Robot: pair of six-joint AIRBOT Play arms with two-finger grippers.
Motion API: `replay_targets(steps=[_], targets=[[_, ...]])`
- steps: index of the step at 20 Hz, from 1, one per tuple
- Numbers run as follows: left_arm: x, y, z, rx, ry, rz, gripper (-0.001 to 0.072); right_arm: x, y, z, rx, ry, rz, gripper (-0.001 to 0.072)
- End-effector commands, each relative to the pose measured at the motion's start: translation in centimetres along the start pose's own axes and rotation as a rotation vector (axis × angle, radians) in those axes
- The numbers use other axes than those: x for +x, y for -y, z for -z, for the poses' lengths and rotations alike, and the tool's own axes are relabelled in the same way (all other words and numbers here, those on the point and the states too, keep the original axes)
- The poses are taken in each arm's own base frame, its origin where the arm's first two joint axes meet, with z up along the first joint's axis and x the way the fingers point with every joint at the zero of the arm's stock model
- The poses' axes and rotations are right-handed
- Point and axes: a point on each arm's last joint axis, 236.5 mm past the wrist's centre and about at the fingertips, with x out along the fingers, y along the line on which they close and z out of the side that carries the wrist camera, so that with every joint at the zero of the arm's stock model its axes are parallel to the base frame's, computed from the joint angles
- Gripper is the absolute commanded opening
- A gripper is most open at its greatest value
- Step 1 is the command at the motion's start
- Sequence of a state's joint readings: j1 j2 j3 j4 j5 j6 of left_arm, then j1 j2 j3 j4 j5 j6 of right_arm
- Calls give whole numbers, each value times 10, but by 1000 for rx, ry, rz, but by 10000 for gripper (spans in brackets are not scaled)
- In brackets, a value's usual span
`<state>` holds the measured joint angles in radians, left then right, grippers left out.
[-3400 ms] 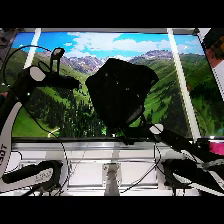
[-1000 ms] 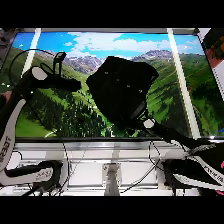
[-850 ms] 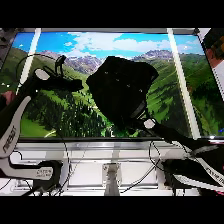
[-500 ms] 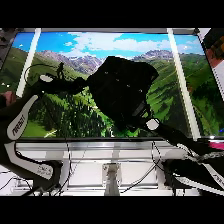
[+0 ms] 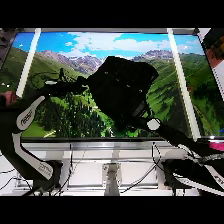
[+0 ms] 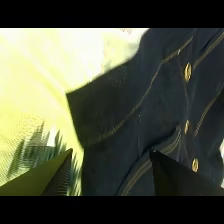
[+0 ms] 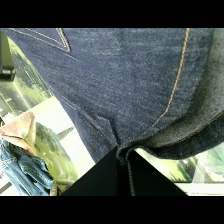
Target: Fold the clothes and pants, and hang the long-sleeved shirts on hangers.
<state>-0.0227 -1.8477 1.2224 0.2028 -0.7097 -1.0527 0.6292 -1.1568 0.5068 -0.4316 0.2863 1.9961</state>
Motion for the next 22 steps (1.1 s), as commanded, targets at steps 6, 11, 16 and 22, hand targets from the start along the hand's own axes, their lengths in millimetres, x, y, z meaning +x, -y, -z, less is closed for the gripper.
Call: replay_targets(steps=[6,11,16,22], targets=[[22,13,-2,37,-3,17,13,-2,-4,2,9,-5,-11,13],[-22,20,-32,172,40,7,8,-31,-33,-5,-84,25,-95,14],[-96,17,-8,617,-128,-264,7,-71,-49,-5,-163,-14,-135,12],[-203,26,34,814,-292,-605,7,-105,-60,37,-438,-195,-10,12]])
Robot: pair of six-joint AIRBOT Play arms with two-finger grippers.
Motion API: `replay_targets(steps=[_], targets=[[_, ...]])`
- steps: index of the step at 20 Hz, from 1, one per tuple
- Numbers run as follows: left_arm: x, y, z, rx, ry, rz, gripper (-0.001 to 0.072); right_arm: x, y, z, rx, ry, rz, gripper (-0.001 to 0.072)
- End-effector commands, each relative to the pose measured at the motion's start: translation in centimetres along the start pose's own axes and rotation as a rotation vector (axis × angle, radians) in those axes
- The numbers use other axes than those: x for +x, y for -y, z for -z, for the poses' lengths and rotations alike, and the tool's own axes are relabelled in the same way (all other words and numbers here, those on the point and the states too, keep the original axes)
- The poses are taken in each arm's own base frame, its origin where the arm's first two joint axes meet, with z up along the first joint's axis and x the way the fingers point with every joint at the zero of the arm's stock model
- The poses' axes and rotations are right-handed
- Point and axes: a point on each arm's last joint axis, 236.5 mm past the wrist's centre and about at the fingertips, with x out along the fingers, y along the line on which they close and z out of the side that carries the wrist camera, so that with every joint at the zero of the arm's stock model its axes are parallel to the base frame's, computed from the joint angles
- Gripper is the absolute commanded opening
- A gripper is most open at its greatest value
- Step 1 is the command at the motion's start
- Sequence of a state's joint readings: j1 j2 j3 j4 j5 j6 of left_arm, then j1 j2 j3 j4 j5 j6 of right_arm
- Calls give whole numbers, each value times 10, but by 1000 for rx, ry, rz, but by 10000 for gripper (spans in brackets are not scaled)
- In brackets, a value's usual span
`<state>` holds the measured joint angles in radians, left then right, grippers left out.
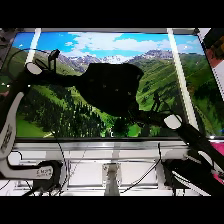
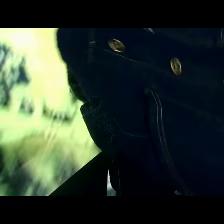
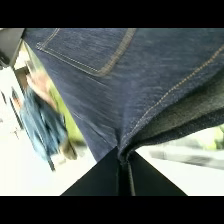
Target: Fold the clothes and pants, and hang the long-sleeved shirts on hangers.
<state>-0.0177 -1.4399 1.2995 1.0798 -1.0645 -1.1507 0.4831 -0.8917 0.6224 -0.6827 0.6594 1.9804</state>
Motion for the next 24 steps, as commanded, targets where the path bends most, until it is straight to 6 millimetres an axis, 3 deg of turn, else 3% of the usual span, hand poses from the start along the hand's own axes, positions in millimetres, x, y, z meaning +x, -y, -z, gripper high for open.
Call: replay_targets(steps=[1,4,7,10,12,16,19,23,24], targets=[[-63,-16,51,52,-194,-247,7,-25,-1,23,-169,-129,134,13],[-91,16,91,-3,-325,-242,7,-47,-2,32,-246,-188,226,13],[-98,38,106,22,-343,-253,8,-63,-24,27,-333,-178,226,13],[-101,45,106,12,-330,-260,9,-63,-47,-14,-447,-60,233,13],[-100,41,103,4,-323,-265,8,-47,-62,-47,-506,-11,217,13],[-82,12,73,-64,-210,-275,8,2,-75,-135,-487,104,204,13],[-58,-15,46,-244,-100,-199,9,35,-81,-198,-428,200,178,13],[-16,-37,-15,-492,138,-25,10,83,-92,-261,-294,375,66,19],[-6,-43,-31,-537,201,-4,15,88,-96,-286,-258,474,15,150]])
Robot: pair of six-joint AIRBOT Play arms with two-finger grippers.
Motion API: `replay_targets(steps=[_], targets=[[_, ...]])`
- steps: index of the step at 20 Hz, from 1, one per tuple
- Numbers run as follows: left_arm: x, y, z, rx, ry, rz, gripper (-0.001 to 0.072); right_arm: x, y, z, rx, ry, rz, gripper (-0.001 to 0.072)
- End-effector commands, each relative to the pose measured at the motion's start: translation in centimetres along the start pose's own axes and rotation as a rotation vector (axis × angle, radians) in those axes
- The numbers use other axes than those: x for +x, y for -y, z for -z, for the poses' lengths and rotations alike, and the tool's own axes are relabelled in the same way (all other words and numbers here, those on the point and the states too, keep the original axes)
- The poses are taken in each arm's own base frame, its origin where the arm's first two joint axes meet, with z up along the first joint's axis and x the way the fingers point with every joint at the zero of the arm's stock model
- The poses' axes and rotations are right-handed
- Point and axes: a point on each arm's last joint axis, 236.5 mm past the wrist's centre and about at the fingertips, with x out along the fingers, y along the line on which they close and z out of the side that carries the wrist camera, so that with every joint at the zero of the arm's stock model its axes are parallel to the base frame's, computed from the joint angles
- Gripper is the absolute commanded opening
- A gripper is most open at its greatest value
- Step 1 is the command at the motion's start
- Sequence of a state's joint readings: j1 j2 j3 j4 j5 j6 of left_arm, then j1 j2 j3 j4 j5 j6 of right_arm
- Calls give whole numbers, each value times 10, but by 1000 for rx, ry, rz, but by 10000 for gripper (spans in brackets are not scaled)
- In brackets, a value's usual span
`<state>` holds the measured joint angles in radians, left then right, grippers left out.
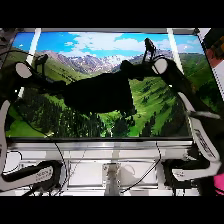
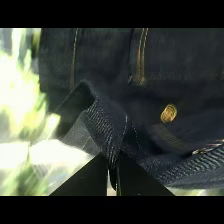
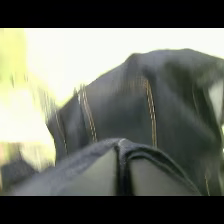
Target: Fold the clothes and pants, and hang the long-sleeved shirts on hangers.
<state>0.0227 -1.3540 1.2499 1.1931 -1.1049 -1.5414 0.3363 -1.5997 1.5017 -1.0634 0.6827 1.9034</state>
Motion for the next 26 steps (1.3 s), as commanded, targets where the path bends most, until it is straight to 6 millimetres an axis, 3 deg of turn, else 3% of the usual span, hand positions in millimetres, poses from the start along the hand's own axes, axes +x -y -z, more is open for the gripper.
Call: replay_targets(steps=[1,2,3,5,7,9,12,13,16,21,26], targets=[[31,3,-70,-240,232,163,103,43,9,-76,165,313,-91,363],[39,0,-82,-279,277,173,377,45,14,-89,198,376,-109,391],[44,-7,-92,-301,316,166,603,48,23,-95,205,395,-100,392],[49,-21,-102,-317,360,142,609,52,51,-87,225,319,-36,393],[43,-35,-112,-339,405,126,609,48,90,-69,248,167,65,457],[33,-47,-117,-332,426,112,606,31,124,-49,195,-10,150,457],[11,-47,-112,-160,422,90,586,-4,152,-13,68,-289,178,457],[-1,-42,-111,-91,426,87,587,-14,156,-2,73,-368,152,461],[-38,-16,-104,60,440,102,588,-23,143,27,113,-547,-39,679],[-74,11,-91,148,450,127,588,7,163,45,107,-603,-40,692],[-75,15,-82,159,418,142,588,36,157,74,85,-694,-55,692]])
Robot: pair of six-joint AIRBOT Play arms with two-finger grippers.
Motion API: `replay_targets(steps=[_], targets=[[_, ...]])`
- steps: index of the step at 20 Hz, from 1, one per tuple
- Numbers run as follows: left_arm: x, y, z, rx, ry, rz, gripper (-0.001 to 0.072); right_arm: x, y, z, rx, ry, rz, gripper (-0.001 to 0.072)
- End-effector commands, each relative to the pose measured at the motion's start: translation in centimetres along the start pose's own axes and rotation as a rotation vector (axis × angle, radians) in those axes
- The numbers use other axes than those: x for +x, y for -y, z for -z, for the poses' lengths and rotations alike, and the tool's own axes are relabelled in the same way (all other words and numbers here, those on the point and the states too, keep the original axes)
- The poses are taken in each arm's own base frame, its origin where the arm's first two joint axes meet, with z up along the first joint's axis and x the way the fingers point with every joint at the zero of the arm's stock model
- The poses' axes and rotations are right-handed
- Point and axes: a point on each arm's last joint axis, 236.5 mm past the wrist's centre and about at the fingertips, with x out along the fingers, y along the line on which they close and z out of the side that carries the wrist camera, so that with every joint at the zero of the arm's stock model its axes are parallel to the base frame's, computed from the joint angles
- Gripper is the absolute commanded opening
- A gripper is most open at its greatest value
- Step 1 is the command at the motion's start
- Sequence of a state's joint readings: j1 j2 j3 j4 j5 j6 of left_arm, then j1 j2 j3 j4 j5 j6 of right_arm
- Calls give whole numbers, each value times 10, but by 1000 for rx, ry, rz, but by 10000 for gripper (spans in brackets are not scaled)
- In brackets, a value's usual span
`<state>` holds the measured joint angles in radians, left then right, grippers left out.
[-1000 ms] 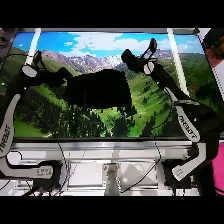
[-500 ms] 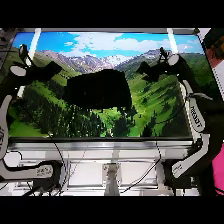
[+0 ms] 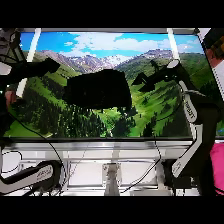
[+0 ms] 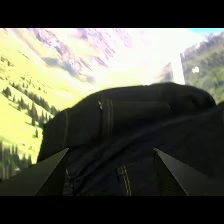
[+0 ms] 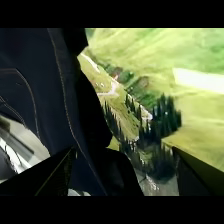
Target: Fold the clothes and pants, and hang the long-sleeved shirts on hangers.
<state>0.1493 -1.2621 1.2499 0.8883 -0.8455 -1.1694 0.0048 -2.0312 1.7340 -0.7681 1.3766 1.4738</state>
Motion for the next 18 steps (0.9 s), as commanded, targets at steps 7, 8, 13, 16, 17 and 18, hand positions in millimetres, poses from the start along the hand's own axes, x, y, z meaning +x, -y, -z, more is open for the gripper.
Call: replay_targets(steps=[7,8,13,16,17,18], targets=[[-5,7,6,17,-29,18,588,74,-17,26,-102,-151,32,686],[-5,7,7,17,-31,19,588,78,-17,29,-109,-159,39,684],[-6,12,19,17,-82,40,582,89,-26,28,-131,-141,39,375],[-8,18,34,17,-146,68,179,81,-29,23,-141,-131,34,13],[-9,20,40,17,-170,78,18,74,-28,19,-140,-126,33,12],[-10,22,44,17,-189,86,13,64,-25,15,-138,-122,32,12]])
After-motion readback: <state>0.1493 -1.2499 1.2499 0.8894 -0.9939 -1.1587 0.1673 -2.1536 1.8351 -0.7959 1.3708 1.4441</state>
